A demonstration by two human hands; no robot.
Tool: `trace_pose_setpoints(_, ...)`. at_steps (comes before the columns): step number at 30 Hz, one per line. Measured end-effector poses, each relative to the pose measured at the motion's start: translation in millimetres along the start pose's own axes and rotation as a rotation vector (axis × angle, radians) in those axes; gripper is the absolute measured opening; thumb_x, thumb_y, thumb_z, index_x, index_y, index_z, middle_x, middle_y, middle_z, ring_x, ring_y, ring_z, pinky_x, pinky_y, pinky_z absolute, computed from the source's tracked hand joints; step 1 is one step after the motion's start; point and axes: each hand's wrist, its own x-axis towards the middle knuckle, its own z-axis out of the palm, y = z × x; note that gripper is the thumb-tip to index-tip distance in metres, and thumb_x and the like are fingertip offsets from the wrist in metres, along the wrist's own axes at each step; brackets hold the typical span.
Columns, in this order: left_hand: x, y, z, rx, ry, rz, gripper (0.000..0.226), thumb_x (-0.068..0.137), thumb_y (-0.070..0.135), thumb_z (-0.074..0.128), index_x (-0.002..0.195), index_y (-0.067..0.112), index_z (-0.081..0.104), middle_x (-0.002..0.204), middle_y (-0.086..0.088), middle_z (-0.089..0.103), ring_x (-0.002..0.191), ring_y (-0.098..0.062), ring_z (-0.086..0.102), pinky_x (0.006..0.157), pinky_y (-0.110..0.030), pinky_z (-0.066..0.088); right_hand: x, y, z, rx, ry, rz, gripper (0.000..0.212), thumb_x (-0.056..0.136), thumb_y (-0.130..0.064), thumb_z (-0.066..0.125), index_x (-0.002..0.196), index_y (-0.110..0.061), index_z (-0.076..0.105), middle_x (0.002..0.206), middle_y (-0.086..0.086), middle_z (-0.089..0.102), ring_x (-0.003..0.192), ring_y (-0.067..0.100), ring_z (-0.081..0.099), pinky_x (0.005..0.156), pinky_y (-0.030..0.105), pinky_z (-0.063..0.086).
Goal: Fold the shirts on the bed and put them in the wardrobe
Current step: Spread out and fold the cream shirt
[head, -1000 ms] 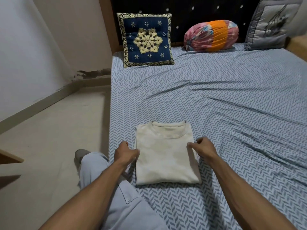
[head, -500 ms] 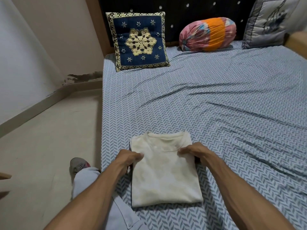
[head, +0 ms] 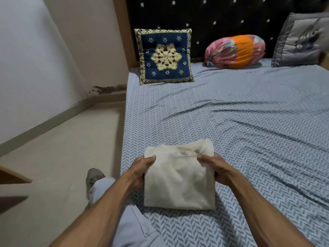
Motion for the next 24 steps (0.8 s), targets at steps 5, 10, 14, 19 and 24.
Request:
trace_pose_setpoints(5,-40.2,31.3,-31.5,0.02,-0.129,0.146,0.063,0.069,0.012,0.081,0.129,0.009,0.064,0.122,-0.022,0.069,0.106,-0.04,0.067,0.092,-0.057,0.055,-23.8,-42.4,17.4,0.003,-0.297,-0.121,0.058,0.077,-0.008,0.08,0.132,-0.006,0.062,0.127,0.028,0.065,0.119,0.048,0.06,0.103,0.062,0.046)
trace_pose_setpoints(10,-108.9,62.8,-62.5,0.002,-0.156,0.366,0.063,0.069,-0.004,0.073,0.129,0.009,0.059,0.123,-0.024,0.068,0.1,-0.038,0.069,0.083,-0.051,0.061,-58.0,-84.2,71.2,-0.058,-0.466,-0.26,0.051,0.084,0.011,0.067,0.132,-0.002,0.059,0.124,0.028,0.066,0.111,0.044,0.066,0.09,0.055,0.057)
trace_pose_setpoints(14,-174.5,75.5,-105.9,-0.021,-0.114,0.48,0.059,0.078,-0.001,0.07,0.135,0.009,0.056,0.13,-0.024,0.065,0.108,-0.039,0.067,0.085,-0.051,0.06,-82.3,-107.8,132.7,-0.103,-0.546,-0.324,0.049,0.082,0.01,0.067,0.128,-0.004,0.061,0.123,0.028,0.066,0.112,0.047,0.064,0.094,0.063,0.052)
trace_pose_setpoints(19,-244.6,87.0,-156.3,-0.032,0.043,0.598,0.048,0.088,-0.004,0.066,0.131,0.015,0.059,0.125,-0.018,0.069,0.105,-0.033,0.07,0.087,-0.048,0.06,-112.0,-126.8,208.3,-0.128,-0.661,-0.354,0.048,0.087,0.011,0.063,0.132,-0.002,0.058,0.124,0.028,0.066,0.106,0.043,0.067,0.087,0.057,0.058)
trace_pose_setpoints(24,-291.0,89.7,-203.8,-0.084,0.169,0.644,0.043,0.097,-0.003,0.055,0.132,0.021,0.059,0.124,-0.017,0.069,0.111,-0.039,0.066,0.093,-0.058,0.055,-133.5,-139.5,275.6,-0.141,-0.784,-0.376,0.043,0.085,0.013,0.063,0.125,-0.003,0.063,0.117,0.025,0.068,0.097,0.037,0.07,0.082,0.052,0.06)
